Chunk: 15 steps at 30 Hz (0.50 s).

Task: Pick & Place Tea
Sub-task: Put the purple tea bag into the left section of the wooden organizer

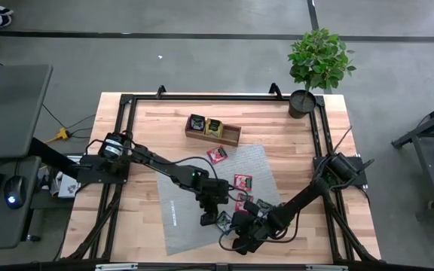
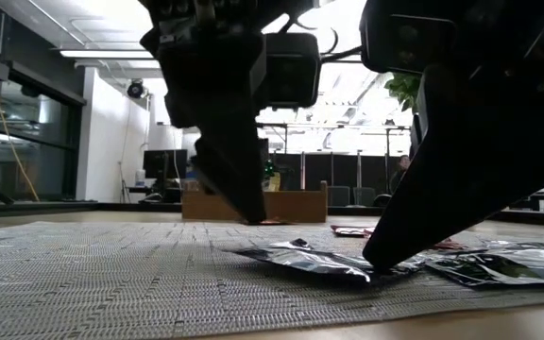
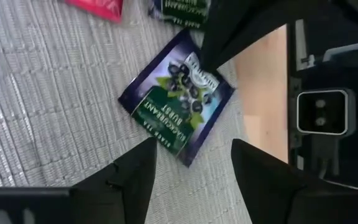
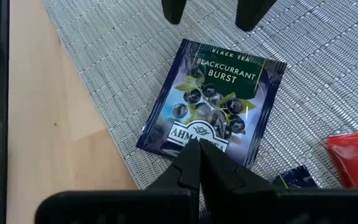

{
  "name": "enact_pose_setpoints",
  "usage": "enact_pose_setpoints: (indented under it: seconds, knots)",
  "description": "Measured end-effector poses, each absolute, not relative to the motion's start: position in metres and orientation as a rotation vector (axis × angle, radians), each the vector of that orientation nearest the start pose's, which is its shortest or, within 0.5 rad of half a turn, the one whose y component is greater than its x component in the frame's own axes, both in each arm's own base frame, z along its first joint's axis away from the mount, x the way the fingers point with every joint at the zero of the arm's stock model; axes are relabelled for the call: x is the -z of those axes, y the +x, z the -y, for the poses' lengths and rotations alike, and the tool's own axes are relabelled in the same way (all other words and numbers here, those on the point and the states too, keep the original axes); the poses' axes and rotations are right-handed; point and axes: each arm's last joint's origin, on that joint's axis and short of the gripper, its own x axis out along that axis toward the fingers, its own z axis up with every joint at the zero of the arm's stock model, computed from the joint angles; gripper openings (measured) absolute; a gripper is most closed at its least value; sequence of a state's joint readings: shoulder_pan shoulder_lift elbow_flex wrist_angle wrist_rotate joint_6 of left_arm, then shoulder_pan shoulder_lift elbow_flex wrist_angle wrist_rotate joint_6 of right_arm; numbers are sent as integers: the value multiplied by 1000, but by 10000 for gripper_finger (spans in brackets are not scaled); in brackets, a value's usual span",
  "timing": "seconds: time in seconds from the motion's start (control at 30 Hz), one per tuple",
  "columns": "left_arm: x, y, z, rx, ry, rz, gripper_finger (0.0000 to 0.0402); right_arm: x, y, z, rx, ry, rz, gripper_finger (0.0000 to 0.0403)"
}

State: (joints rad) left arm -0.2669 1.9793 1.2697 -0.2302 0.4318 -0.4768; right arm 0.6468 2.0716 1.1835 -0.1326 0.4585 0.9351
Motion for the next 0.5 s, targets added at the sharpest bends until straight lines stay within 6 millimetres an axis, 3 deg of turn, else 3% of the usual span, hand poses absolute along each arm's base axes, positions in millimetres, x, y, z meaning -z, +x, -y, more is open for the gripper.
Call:
enact_pose_setpoints:
  seconds: [0.37, 0.5]
  knots:
    - [-155, 389, 111, 389, -519, -1097, 205, -102, 324, -227, 268, 312, -826, 0]
    - [-140, 392, 107, 356, -552, -1136, 205, -100, 324, -227, 274, 315, -826, 0]
